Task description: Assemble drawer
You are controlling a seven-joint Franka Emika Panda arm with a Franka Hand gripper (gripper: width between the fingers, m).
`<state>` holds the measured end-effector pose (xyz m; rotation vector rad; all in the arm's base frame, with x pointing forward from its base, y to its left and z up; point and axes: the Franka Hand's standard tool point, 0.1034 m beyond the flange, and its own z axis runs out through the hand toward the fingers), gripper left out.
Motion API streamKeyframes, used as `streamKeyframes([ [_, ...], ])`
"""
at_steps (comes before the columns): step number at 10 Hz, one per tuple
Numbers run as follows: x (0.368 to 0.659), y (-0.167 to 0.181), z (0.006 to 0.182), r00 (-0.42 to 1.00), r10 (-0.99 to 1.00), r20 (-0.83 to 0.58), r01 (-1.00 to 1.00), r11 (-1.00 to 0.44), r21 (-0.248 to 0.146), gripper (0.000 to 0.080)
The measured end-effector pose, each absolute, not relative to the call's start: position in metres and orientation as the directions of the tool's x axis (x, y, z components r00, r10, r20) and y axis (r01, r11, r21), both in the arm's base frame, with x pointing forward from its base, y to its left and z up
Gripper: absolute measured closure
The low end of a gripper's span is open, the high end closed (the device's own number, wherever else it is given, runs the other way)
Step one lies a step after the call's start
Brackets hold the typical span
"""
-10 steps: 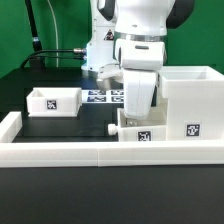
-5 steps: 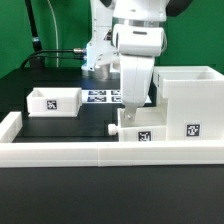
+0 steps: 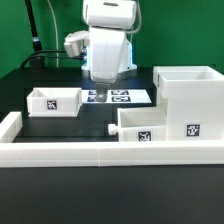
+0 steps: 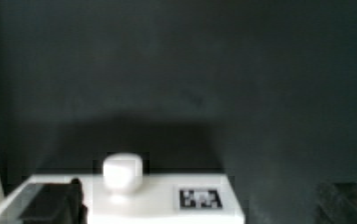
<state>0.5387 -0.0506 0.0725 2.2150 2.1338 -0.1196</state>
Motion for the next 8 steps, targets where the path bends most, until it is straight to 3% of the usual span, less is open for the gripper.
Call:
streamKeyframes([
  [3, 0.534, -0.065, 0.066, 0.043, 0.994, -0.097, 0.999, -0.045, -0.013, 0.015],
  [5, 0.53, -0.081, 0.044, 0.022, 0.999, -0.035, 0.999, -0.023, -0.031, 0.015],
  [8, 0.529, -0.092, 0.03, 0.028, 0.999, 0.046, 0.999, -0.026, -0.042, 0.015],
])
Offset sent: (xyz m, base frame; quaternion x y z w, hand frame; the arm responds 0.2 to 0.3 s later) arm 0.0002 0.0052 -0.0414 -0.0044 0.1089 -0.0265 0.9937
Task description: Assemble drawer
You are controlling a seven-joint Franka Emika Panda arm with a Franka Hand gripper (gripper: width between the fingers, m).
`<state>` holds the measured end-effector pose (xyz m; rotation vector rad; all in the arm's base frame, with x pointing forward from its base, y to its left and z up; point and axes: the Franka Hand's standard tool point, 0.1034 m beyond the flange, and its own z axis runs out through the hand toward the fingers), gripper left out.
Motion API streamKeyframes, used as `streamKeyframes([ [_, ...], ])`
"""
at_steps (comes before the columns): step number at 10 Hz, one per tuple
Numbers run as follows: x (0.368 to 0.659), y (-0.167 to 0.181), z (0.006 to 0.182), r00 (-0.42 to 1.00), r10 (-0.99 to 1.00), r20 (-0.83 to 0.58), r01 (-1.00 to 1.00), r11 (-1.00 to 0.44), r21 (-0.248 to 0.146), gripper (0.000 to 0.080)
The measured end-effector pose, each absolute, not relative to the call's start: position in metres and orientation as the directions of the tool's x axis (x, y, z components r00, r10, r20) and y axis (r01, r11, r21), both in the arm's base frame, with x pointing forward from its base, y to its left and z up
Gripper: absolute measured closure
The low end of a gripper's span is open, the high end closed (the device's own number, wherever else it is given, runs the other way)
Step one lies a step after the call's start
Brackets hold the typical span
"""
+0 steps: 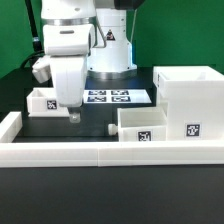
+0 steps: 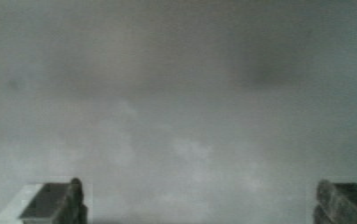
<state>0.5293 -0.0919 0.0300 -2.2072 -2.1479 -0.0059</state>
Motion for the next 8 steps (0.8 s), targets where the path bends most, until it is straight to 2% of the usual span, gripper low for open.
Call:
streamKeyframes([
  [1, 0.529, -0.092, 0.026, 0.024, 0.997, 0.067, 0.998, -0.02, -0.052, 0.015],
  [3, 0.534, -0.07, 0.019, 0.062, 0.995, 0.082, 0.996, -0.057, -0.063, 0.015],
  [8, 0.542, -0.031, 0.019, 0.15, 0.984, 0.097, 0.987, -0.142, -0.081, 0.015],
])
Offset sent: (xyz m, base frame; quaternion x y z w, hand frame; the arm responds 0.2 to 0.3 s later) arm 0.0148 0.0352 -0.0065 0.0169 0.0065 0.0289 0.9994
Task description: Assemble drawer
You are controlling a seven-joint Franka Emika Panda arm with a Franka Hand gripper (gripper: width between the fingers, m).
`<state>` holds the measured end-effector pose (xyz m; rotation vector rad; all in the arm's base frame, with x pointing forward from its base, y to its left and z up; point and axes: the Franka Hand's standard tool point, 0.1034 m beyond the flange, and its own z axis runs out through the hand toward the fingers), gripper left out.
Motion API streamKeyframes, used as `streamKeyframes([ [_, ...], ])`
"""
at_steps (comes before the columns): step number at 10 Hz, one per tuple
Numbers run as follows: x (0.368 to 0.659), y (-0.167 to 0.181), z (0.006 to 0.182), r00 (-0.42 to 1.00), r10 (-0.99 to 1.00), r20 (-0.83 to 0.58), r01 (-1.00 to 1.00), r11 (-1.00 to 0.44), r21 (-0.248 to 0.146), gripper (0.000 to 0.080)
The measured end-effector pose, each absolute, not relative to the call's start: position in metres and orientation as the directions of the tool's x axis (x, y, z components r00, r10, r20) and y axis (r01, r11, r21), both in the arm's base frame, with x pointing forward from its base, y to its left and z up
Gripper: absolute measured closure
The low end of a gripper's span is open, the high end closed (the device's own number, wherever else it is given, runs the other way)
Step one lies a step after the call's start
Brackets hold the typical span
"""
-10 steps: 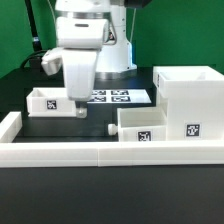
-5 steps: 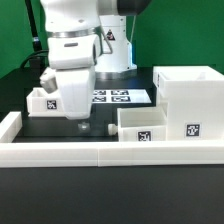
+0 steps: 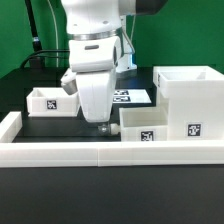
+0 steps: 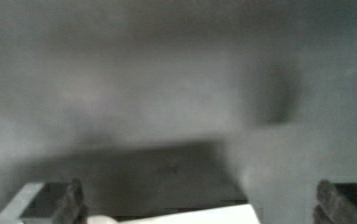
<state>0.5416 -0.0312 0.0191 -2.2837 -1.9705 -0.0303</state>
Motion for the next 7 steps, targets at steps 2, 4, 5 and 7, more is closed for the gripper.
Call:
streamKeyframes([
  [2, 0.542, -0.017, 0.019, 0.172, 0.981, 0.095, 0.983, -0.164, -0.086, 0.015],
  [4, 0.543, -0.006, 0.02, 0.187, 0.978, 0.095, 0.98, -0.179, -0.088, 0.015],
  [5, 0.543, 0.0, 0.02, 0.191, 0.977, 0.098, 0.979, -0.182, -0.09, 0.015],
  [7, 0.543, 0.009, 0.02, 0.202, 0.974, 0.103, 0.977, -0.193, -0.092, 0.015],
])
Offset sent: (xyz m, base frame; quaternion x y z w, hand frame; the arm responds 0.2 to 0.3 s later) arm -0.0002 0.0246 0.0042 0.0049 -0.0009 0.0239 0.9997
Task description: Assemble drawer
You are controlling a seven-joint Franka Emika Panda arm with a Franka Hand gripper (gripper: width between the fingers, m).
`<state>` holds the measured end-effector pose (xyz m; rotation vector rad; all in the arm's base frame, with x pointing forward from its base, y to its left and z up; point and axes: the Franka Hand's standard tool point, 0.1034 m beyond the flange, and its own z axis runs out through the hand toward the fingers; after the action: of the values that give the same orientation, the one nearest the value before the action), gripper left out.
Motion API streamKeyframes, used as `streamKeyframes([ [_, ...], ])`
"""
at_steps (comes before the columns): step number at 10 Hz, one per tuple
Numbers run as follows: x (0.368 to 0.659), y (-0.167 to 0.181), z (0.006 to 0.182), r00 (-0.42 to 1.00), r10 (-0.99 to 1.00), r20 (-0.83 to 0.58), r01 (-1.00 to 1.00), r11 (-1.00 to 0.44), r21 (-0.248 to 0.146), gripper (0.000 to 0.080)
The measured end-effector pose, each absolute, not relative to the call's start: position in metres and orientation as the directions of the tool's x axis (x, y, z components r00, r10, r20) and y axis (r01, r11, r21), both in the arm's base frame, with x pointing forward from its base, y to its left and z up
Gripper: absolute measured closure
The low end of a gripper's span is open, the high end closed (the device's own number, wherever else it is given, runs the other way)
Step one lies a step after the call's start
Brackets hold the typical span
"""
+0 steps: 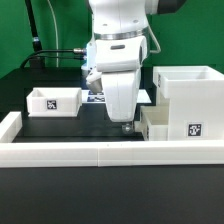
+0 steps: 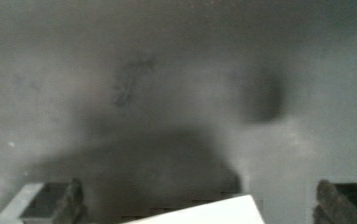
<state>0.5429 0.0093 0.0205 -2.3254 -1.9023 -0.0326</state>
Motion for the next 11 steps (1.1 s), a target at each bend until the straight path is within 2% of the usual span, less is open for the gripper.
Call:
streamKeyframes([
  [3, 0.544, 0.026, 0.022, 0.209, 0.972, 0.105, 0.975, -0.199, -0.097, 0.015],
  [6, 0.547, 0.025, 0.025, 0.204, 0.973, 0.104, 0.976, -0.194, -0.101, 0.015],
  [8, 0.538, 0.007, 0.027, 0.222, 0.971, 0.093, 0.972, -0.212, -0.106, 0.015],
  [11, 0.516, -0.019, 0.043, 0.258, 0.963, 0.075, 0.963, -0.25, -0.104, 0.015],
])
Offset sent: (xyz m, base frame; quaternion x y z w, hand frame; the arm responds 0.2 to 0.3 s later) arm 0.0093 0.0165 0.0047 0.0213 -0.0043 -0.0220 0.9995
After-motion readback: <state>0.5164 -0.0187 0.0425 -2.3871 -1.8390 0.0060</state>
